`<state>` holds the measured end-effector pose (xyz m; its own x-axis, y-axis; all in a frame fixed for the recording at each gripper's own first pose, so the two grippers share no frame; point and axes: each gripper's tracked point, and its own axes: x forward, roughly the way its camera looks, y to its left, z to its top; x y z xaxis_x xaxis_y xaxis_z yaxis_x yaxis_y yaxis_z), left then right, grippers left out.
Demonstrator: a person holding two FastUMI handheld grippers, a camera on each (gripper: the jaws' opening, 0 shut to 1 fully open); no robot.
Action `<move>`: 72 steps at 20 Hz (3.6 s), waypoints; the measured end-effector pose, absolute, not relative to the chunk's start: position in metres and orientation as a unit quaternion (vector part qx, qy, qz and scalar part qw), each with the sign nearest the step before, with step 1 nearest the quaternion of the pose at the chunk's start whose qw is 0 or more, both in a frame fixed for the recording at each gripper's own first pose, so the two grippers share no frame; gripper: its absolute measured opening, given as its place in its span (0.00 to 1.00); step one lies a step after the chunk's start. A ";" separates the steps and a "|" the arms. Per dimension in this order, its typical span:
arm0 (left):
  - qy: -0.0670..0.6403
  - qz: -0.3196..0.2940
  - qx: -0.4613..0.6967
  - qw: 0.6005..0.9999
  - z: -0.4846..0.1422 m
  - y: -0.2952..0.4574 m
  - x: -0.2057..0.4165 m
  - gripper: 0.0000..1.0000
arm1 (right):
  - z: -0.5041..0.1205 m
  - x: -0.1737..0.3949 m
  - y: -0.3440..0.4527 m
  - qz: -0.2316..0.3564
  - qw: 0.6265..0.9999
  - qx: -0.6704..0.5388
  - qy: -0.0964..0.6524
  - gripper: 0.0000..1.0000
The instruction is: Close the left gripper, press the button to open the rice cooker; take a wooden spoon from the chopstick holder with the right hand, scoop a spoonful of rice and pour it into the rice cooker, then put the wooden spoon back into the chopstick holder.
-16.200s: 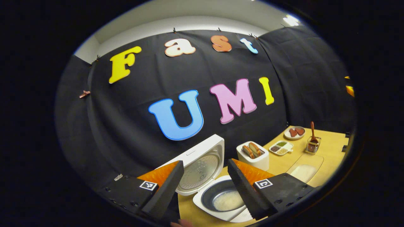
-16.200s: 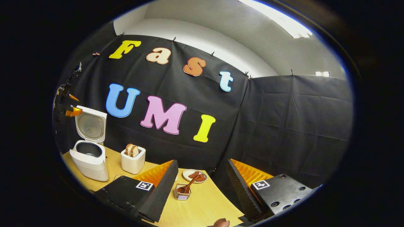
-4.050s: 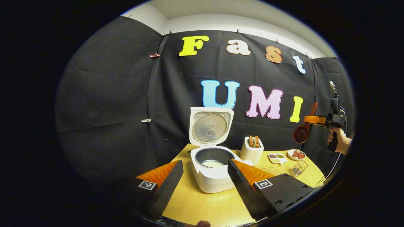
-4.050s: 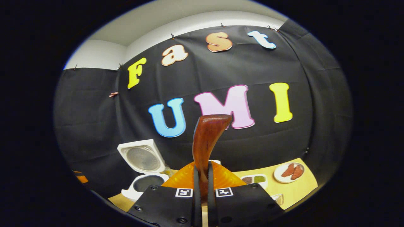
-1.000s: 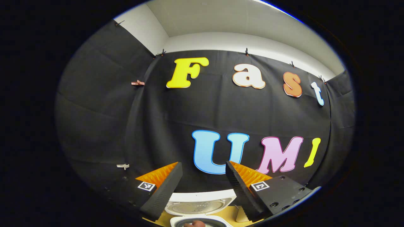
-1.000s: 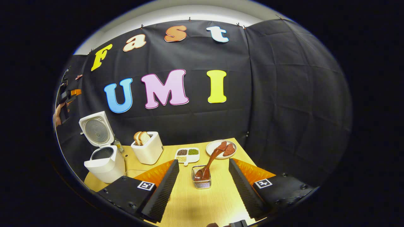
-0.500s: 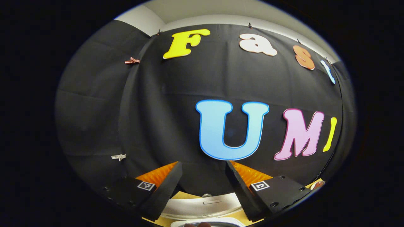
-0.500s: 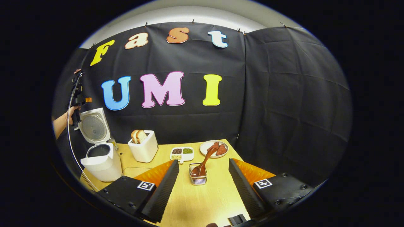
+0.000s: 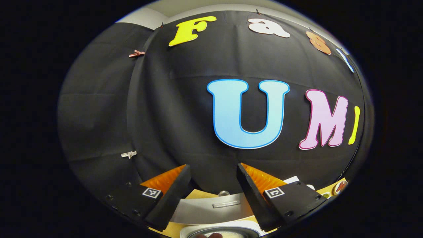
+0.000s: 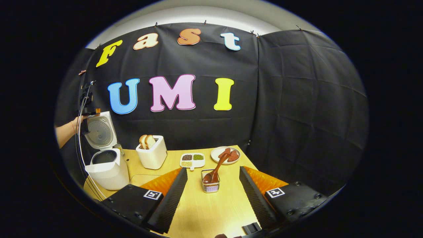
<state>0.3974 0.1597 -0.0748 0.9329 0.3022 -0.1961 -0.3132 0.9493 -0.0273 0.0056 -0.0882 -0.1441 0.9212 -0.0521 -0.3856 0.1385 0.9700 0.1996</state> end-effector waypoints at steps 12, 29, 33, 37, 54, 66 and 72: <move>0.169 0.198 -0.052 0.964 -0.157 0.097 0.279 0.99 | -0.158 0.012 -0.115 0.010 0.971 0.131 0.202 0.98; 0.245 0.208 -0.059 0.945 -0.270 0.053 0.217 0.99 | -0.182 0.006 -0.124 0.043 0.966 0.118 0.226 0.98; 0.250 0.206 -0.058 0.944 -0.271 0.053 0.215 0.99 | -0.187 0.003 -0.121 0.043 0.964 0.121 0.231 0.98; 0.250 0.201 -0.055 0.946 -0.274 0.051 0.213 1.00 | -0.188 0.001 -0.119 0.042 0.963 0.125 0.233 0.98; 0.258 0.165 -0.044 0.951 -0.279 0.028 0.182 1.00 | -0.189 -0.007 -0.109 0.044 0.961 0.138 0.234 0.99; 0.185 0.109 -0.025 0.976 -0.222 0.011 0.160 0.95 | -0.180 -0.004 -0.089 0.072 0.966 0.113 0.223 0.99; 0.127 0.054 -0.031 0.990 -0.173 -0.007 0.121 0.95 | -0.171 0.007 -0.075 0.088 0.967 0.109 0.212 0.98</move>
